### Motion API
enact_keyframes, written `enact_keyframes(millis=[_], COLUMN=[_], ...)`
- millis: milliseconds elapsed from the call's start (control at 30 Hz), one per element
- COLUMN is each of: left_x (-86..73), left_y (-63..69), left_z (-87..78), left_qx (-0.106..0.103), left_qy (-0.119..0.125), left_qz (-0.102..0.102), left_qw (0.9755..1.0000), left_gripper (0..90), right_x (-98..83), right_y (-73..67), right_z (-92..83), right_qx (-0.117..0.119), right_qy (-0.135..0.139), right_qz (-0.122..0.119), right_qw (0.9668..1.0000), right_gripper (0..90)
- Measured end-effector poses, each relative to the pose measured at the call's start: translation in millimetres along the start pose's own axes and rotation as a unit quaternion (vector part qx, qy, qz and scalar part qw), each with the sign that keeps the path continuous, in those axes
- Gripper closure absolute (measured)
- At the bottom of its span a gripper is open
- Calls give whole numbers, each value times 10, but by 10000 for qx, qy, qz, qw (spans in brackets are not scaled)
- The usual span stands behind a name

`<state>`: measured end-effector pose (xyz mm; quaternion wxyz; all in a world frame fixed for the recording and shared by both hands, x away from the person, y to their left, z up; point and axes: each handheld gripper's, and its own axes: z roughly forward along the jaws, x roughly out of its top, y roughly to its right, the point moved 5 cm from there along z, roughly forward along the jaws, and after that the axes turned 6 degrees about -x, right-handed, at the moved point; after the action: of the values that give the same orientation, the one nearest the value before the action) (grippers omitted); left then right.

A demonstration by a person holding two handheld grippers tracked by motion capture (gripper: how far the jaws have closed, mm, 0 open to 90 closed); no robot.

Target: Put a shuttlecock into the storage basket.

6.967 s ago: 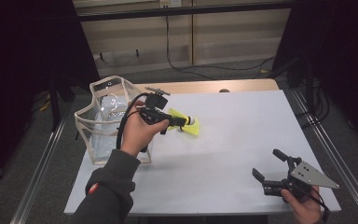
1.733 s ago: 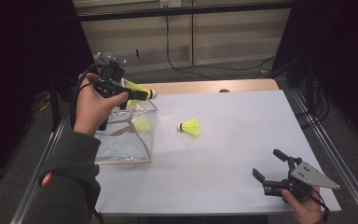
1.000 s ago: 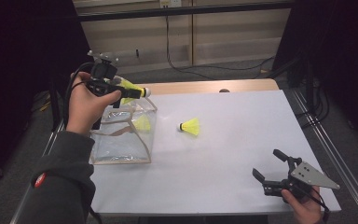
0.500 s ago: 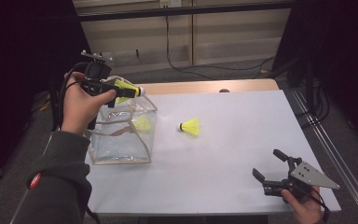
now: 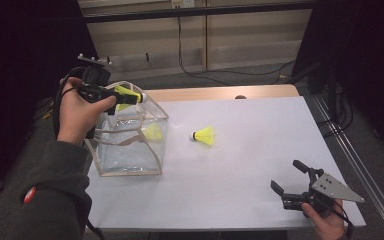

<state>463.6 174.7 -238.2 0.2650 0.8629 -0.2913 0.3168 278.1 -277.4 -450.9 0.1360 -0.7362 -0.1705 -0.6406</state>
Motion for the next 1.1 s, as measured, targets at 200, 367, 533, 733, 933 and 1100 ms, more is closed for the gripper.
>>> enact_keyframes(millis=[200,367,533,733,933,1100], left_x=[-20,-35,-43,-57,-62,-72], left_y=[-62,-89,-121,-154,-195,-234], left_z=[-29,-33,-44,-60,-74,-76], left_qx=[60,102,181,217,310,363], left_qy=[18,22,14,8,73,78], left_qz=[-39,-79,-80,-116,-175,-223], left_qw=[10000,9999,9998,9997,9993,9991], left_gripper=[852,852,852,852,852,852], right_x=[0,0,1,0,0,3], right_y=[1,2,0,3,1,0], right_z=[1,-2,0,-2,0,-3], right_qx=[1,1,4,-7,3,1], right_qy=[0,-1,2,1,1,10], right_qz=[-4,8,0,3,-2,4], right_qw=[10000,10000,10000,10000,10000,10000], right_gripper=[21,21,21,21,22,21])
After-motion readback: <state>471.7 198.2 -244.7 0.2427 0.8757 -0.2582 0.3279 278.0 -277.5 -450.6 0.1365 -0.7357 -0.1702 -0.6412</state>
